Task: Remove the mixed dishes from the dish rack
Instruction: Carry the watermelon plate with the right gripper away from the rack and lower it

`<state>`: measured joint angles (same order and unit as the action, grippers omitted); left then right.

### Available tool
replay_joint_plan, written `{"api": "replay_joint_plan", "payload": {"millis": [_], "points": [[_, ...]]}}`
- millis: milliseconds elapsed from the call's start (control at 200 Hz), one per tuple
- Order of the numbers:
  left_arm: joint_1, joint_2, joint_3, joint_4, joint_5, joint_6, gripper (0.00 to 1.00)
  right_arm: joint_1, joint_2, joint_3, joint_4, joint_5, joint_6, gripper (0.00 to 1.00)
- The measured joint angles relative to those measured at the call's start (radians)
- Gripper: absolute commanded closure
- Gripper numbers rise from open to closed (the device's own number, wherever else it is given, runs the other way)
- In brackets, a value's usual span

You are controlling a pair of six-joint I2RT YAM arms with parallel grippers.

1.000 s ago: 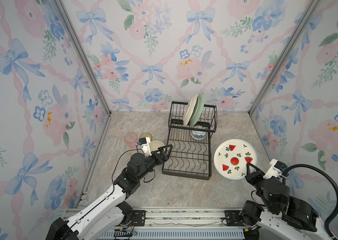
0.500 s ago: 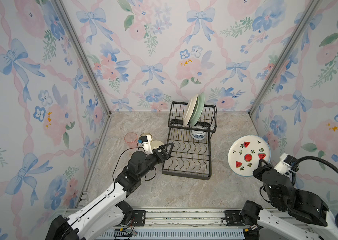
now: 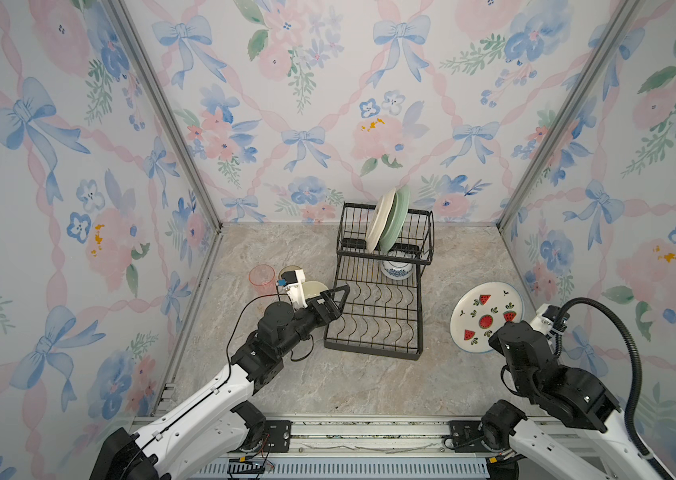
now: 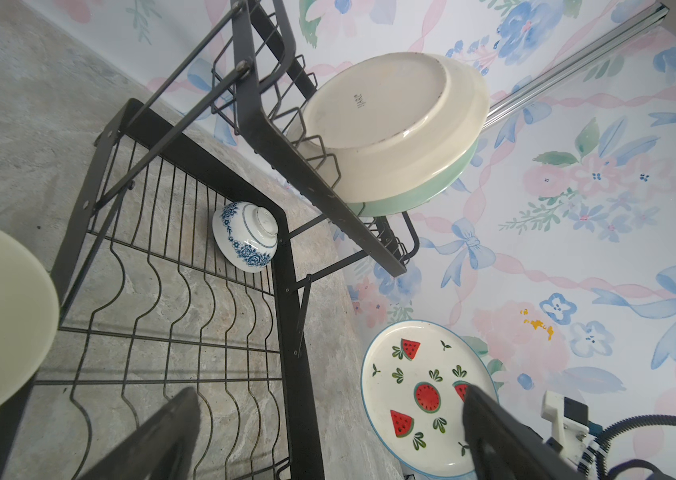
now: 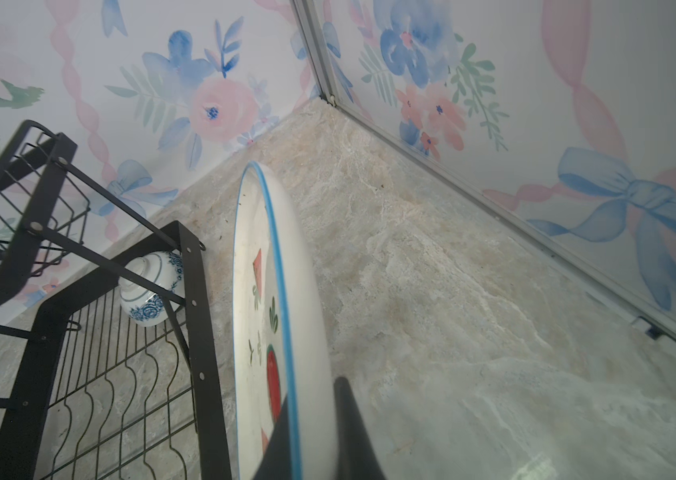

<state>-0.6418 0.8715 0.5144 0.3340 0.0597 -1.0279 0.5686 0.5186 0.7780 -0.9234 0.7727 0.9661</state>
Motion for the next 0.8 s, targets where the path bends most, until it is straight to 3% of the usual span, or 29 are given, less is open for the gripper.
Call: {"api": "replay_joint_plan", "payload": {"millis": [345,800], "points": [[0.0,0.0,0.0,0.0,-0.004,0.007,0.02,-0.433,0.079,-0.153,0.245,-0.397,-0.069,1.0],[0.0,0.0,0.0,0.0,-0.019,0.027,0.02,-0.648,0.246,-0.251,0.446,-0.568,-0.087,1.0]]}}
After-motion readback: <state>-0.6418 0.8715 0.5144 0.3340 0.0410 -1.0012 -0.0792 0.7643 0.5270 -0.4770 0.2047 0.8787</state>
